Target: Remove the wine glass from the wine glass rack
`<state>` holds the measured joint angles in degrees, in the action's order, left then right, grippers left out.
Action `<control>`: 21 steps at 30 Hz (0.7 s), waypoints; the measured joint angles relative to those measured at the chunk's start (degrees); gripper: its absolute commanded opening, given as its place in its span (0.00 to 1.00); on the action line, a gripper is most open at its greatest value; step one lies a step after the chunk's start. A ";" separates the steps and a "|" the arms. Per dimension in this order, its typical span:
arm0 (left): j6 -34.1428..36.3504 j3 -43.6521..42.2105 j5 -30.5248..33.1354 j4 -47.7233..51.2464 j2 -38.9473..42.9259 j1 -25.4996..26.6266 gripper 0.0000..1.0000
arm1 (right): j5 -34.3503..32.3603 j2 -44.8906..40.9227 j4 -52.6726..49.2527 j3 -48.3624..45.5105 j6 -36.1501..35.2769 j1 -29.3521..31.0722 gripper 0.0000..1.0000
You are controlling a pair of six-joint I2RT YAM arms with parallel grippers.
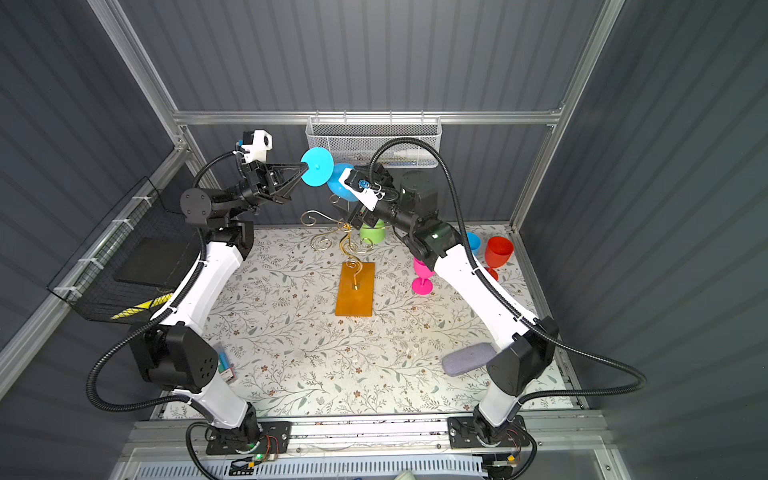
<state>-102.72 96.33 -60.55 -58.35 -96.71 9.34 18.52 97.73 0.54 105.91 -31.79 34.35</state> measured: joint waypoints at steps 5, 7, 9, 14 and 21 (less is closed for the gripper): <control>-0.46 -0.35 -0.02 -0.57 0.00 0.11 0.00 | -3.78 2.56 0.79 1.25 -0.26 0.24 0.99; -0.66 -0.46 -0.04 -0.87 0.00 0.11 0.00 | -4.61 3.28 0.92 1.27 -0.48 0.44 0.99; -0.96 -0.46 -0.07 -0.94 0.00 0.11 0.00 | -5.55 3.91 1.25 1.36 -0.68 0.61 0.99; -1.11 -0.46 -0.04 -0.98 0.00 0.11 0.00 | -6.95 4.33 1.99 1.38 -0.74 0.74 0.94; -1.31 -0.46 -0.04 -1.36 0.00 0.11 0.00 | -7.08 4.31 3.80 1.07 -0.13 0.87 0.99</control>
<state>-104.03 95.88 -60.60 -59.70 -96.71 9.45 11.44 102.04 4.34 106.98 -31.92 35.22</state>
